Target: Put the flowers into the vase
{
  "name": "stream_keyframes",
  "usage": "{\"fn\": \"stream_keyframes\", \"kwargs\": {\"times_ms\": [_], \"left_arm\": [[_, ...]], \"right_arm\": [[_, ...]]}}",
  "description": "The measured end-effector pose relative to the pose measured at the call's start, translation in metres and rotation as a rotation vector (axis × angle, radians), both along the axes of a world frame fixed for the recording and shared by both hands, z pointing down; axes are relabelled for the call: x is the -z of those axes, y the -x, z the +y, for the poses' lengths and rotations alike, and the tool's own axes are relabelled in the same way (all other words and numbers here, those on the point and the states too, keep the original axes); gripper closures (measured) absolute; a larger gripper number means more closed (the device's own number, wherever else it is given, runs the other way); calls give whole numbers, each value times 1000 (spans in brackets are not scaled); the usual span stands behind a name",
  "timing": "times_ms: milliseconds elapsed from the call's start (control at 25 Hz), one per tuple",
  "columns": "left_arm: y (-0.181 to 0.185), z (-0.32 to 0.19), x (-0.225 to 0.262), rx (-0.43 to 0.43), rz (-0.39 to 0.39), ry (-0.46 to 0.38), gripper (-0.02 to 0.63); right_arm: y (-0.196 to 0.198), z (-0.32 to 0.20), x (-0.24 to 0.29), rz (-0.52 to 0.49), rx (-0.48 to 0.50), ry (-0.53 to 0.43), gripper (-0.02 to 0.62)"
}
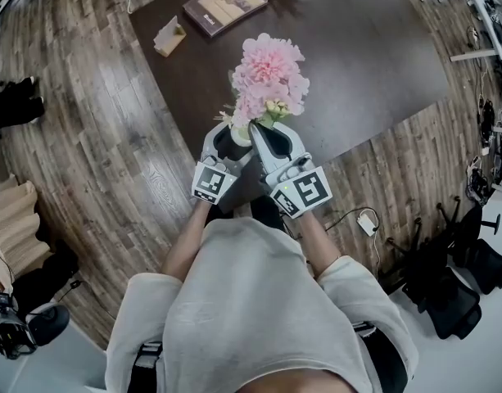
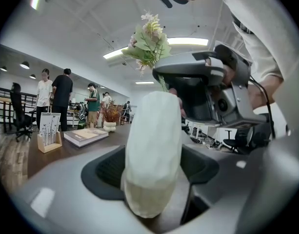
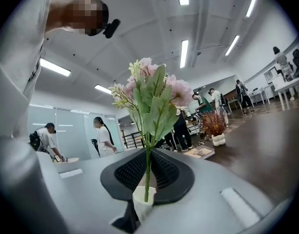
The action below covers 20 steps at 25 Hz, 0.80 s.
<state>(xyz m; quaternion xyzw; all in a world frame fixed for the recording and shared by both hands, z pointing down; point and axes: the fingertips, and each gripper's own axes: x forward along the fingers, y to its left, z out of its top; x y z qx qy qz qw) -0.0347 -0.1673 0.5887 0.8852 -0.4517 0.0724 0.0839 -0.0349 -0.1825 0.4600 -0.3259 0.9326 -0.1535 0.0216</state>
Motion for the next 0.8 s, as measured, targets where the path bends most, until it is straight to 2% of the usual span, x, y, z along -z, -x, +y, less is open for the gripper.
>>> {"fn": "stream_keyframes", "kwargs": {"times_ms": [240,480,560,800], "left_arm": [[-1,0,0,-1,-1,2,261],[0,-1,0,-1,6,4,261],[1,-2,0,-1,10,9,261],[0,0,0,-3,1,0,261]], "right_arm": [[0,12,-15,89,7,-40,565],[-4,21,-36,165,-21,-39,559],[-3,23,-40,196,-17,-56,514],[-3,29,-40,208,20,-53,452]]}}
